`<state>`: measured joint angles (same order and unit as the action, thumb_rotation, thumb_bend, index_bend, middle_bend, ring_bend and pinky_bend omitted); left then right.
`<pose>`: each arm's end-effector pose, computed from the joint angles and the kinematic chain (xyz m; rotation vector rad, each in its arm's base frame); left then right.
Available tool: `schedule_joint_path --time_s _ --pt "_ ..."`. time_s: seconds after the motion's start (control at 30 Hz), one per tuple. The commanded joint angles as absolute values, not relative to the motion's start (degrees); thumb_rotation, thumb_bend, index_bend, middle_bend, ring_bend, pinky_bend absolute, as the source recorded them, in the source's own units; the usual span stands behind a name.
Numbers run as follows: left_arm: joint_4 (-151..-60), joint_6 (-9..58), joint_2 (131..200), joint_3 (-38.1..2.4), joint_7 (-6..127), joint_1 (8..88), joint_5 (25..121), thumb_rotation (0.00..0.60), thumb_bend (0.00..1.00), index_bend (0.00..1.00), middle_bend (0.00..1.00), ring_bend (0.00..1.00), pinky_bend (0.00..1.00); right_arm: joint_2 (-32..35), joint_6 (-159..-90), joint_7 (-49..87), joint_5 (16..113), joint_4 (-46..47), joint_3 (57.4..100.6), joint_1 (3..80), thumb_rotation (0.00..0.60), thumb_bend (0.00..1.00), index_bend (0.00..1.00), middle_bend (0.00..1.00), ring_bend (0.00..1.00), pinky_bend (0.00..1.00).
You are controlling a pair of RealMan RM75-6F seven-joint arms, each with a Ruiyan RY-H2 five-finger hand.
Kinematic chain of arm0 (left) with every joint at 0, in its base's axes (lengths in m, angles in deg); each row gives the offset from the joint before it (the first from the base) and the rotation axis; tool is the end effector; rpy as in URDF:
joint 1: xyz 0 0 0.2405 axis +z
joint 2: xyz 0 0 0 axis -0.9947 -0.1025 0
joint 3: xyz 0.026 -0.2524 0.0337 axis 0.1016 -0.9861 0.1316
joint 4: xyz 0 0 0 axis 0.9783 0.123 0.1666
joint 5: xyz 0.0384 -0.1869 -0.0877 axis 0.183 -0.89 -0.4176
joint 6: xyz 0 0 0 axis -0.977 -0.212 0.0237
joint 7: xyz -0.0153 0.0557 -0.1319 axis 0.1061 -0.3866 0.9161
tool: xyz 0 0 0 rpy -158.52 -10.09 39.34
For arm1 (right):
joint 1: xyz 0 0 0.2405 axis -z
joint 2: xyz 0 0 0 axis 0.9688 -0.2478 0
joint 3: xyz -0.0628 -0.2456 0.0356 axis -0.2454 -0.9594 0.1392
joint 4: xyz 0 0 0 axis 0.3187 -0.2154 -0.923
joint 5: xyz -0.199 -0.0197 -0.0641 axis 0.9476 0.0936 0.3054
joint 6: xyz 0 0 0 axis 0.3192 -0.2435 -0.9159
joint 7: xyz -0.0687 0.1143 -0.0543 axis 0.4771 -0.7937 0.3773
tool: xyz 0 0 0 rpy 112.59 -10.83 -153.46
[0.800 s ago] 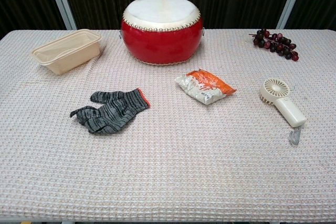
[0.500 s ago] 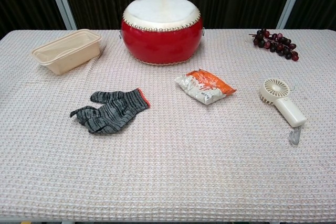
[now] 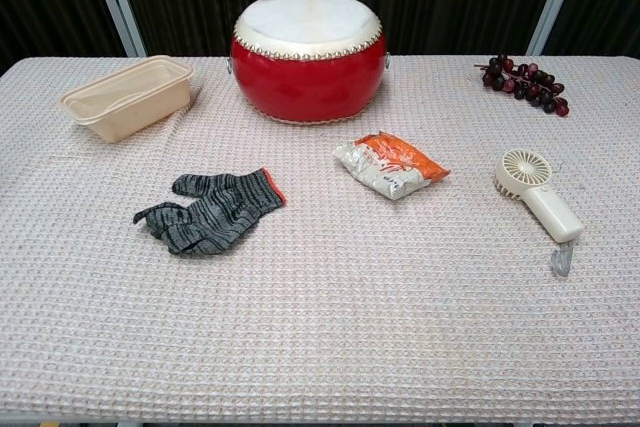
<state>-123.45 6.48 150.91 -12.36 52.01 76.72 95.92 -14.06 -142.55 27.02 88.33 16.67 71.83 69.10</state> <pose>-0.3088 0.1938 0.1323 -1.4448 -0.8495 -0.8138 -0.3070 -0.1907 0.1334 1.4694 -0.8488 0.8424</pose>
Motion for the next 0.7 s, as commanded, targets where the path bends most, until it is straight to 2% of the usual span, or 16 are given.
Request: schedule_joint_path --time_s 0.03,0.07,0.13,0.17,0.2,0.23,0.33,0.53,0.7 --pt "-122.9 6.2 151.4 -12.5 52.4 77.0 95.6 0.6 0.0 0.16 0.11 0.03 0.21 -12.6 -143.4 27.4 89.1 15.2 72.3 68.6 0.6 1.0 0.0 0.03 0.04 0.12" --pt "-122.8 6.1 151.5 -12.4 52.6 77.1 95.5 0.6 0.0 0.16 0.11 0.03 0.21 -12.1 -143.6 27.3 89.3 14.8 72.4 68.5 0.6 1.0 0.0 0.05 0.1 0.2" --pt "-122.4 6.0 151.8 -12.2 52.9 77.2 95.6 0.6 0.0 0.16 0.11 0.03 0.21 -11.3 -143.6 26.6 90.4 13.7 72.5 67.9 0.6 1.0 0.0 0.16 0.38 0.49" --pt "-122.2 6.1 151.8 -12.1 52.9 77.2 95.7 0.6 0.0 0.16 0.11 0.03 0.21 -10.9 -143.7 26.2 91.2 13.1 72.3 67.6 0.6 1.0 0.0 0.25 0.51 0.6" --pt "-122.0 6.1 151.9 -12.0 53.0 77.3 95.8 0.6 0.0 0.16 0.11 0.03 0.21 -10.5 -143.7 25.8 91.8 12.6 72.2 67.4 0.6 1.0 0.0 0.32 0.58 0.66" --pt "-121.7 6.2 152.0 -11.8 53.1 77.3 95.8 0.6 0.0 0.16 0.11 0.03 0.21 -9.8 -143.7 25.4 92.5 11.9 72.0 67.1 0.6 1.0 0.0 0.47 0.65 0.7" --pt "-121.3 6.4 152.2 -11.7 53.6 77.4 95.9 0.6 0.0 0.16 0.11 0.03 0.21 -8.5 -141.7 24.5 93.0 11.0 70.9 66.3 0.6 1.0 0.0 0.72 0.74 0.74" --pt "-120.4 6.4 152.0 -11.6 54.2 77.5 95.8 0.6 0.0 0.16 0.11 0.03 0.21 -5.9 -136.1 24.1 93.1 9.9 69.2 64.0 0.6 1.0 0.0 0.89 0.8 0.75" --pt "-119.7 6.5 152.1 -11.5 54.9 77.7 95.6 0.6 0.0 0.16 0.11 0.03 0.21 -3.9 -131.0 26.9 91.6 10.0 68.5 62.1 0.6 1.0 0.0 0.92 0.82 0.75"
